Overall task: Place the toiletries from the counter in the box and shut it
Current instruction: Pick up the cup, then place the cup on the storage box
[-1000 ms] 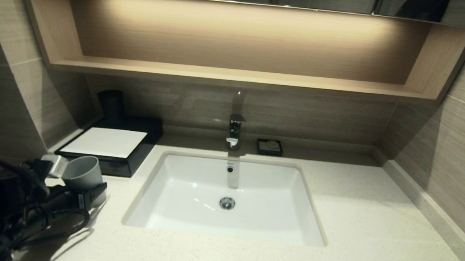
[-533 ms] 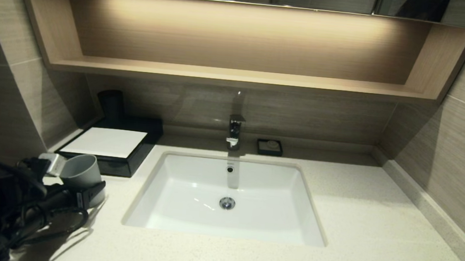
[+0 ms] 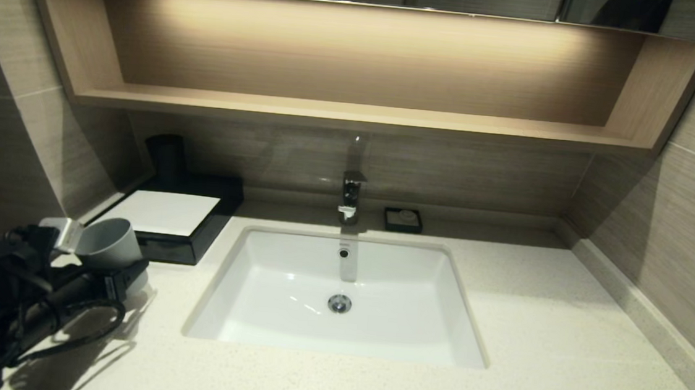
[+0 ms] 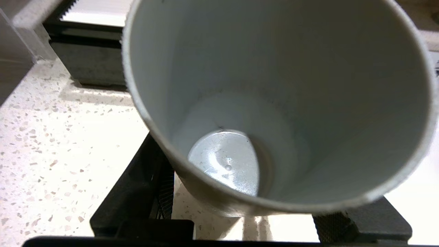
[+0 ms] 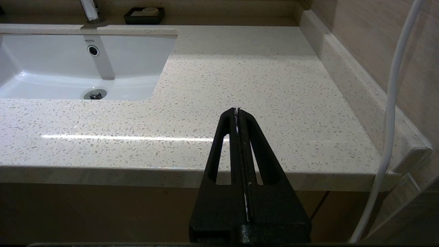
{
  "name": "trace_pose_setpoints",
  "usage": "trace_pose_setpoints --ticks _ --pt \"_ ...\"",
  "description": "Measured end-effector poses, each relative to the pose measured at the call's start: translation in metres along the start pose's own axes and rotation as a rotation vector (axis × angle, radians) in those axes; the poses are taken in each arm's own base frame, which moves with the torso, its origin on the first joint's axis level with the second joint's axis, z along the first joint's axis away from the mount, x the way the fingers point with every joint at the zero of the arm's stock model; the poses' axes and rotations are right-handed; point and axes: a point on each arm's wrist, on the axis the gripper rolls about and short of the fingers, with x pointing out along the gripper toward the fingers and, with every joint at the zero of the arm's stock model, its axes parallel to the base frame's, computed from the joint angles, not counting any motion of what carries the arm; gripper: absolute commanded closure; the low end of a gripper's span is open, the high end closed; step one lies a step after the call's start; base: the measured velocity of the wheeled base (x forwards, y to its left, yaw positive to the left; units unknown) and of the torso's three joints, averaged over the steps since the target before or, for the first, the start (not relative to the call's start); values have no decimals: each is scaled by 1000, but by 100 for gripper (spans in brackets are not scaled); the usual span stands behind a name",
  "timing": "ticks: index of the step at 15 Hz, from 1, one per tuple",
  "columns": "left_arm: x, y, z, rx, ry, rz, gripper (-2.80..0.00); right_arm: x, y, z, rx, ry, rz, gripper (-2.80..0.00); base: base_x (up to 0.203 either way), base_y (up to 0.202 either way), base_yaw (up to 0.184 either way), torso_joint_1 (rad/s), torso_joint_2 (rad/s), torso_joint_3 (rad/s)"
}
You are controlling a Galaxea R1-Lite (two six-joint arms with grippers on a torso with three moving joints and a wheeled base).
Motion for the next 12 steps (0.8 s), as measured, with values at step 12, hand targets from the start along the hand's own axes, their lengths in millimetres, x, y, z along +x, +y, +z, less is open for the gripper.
trace_pose_setpoints --ticks 12 --pt "4 0 79 -53 -121 -8 0 0 0 0 0 0 0 0 0 0 0 0 0 0"
